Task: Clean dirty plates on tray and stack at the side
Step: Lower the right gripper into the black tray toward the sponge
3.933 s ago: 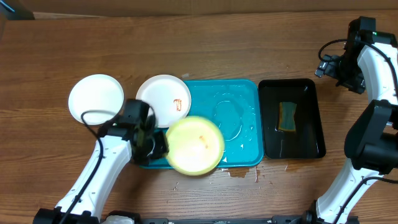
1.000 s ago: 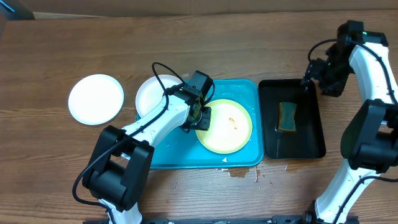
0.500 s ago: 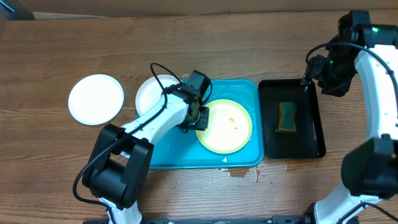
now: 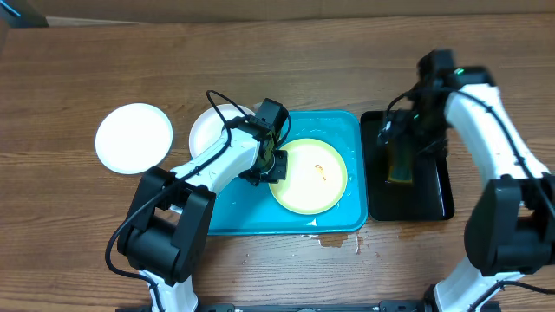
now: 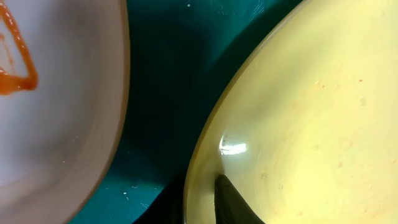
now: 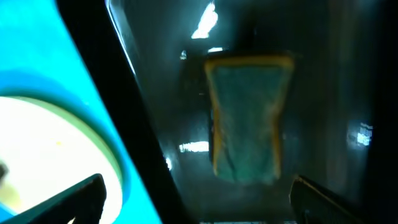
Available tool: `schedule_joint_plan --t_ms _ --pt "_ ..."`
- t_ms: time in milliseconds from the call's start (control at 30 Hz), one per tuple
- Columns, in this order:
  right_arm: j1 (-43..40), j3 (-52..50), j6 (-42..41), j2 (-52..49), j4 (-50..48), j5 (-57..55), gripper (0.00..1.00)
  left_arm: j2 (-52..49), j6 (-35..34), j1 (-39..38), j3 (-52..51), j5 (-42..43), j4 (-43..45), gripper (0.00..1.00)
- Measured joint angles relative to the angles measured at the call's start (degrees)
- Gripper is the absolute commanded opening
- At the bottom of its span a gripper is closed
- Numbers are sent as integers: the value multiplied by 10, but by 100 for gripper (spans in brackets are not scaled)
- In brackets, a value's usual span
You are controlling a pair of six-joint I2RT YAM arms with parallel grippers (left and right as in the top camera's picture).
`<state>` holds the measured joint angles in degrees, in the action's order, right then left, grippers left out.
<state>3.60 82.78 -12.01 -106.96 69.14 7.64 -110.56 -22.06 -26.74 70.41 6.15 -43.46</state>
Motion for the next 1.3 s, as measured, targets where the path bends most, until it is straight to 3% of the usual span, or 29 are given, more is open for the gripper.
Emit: schedule_joint_plan --t_ms 200,467,700,933,967,1000,1033,1167,1200,1233,1300 --pt "17 -83 -9 -5 -51 -48 95 0 0 0 0 3 0 21" --pt "17 -101 -32 -5 -63 -83 93 0 0 0 0 7 0 22" --pt "17 -120 -38 -5 -91 -87 68 0 0 0 0 8 0 23" --pt "17 -159 -44 -5 -128 -91 68 0 0 0 0 9 0 23" --pt "17 -167 -43 -5 -139 -92 50 0 0 0 0 9 0 23" --pt "17 -174 -41 -5 -150 -90 23 0 0 0 0 9 0 23" --pt "17 -177 -42 -2 -156 -90 4 0 0 0 0 9 0 24" --pt "17 -178 -39 -1 -159 -91 6 0 0 0 0 9 0 24" --pt "17 -178 -33 0 -153 -91 22 0 0 0 0 9 0 24" --pt "17 -177 -24 0 -143 -91 50 0 0 0 0 9 0 24" --pt "17 -175 -17 -1 -123 -92 71 0 0 0 0 9 0 24"
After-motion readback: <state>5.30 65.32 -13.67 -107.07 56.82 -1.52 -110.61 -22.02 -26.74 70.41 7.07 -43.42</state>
